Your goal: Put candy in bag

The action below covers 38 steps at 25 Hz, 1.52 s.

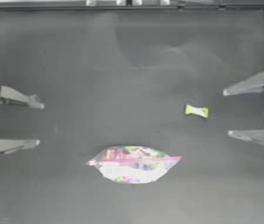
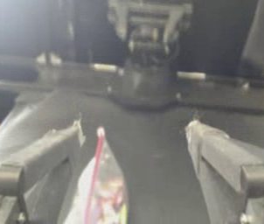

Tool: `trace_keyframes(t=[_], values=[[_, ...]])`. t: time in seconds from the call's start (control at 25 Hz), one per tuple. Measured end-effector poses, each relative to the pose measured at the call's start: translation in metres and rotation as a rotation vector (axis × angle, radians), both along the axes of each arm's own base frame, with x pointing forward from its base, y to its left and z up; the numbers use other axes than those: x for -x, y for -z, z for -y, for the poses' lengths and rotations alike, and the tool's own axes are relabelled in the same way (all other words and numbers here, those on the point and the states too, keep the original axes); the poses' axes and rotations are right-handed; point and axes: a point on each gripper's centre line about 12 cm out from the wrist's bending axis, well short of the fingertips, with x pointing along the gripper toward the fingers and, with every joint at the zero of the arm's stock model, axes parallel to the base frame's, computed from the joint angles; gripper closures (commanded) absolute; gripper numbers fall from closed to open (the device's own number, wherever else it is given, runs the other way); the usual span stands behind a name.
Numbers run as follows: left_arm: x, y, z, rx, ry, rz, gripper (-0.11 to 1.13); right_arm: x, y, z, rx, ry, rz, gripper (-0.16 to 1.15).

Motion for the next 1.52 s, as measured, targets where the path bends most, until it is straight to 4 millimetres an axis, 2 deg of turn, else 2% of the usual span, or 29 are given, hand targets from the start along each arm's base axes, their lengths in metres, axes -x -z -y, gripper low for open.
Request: trace_keyframes(t=[0.12, 0.4, 0.92, 1.52], values=[[0.0, 0.003, 0.0, 0.0, -0.001, -0.021, 0.02, -0.016, -0.01, -0.002, -0.012, 0.002, -0.116, -0.01], [0.0, 0.009, 0.0, -0.002, -0.002, -0.072, 0.02, -0.055, -0.017, -0.007, -0.061, 0.002, -0.388, 0.0], [0.001, 0.011, -0.001, -0.002, -0.004, -0.097, 0.02, -0.114, -0.035, -0.023, -0.051, 0.027, -0.673, 0.0], [0.002, 0.018, 0.0, 0.002, -0.003, -0.112, 0.02, -0.184, -0.02, -0.035, -0.028, 0.05, -0.851, 0.0]])
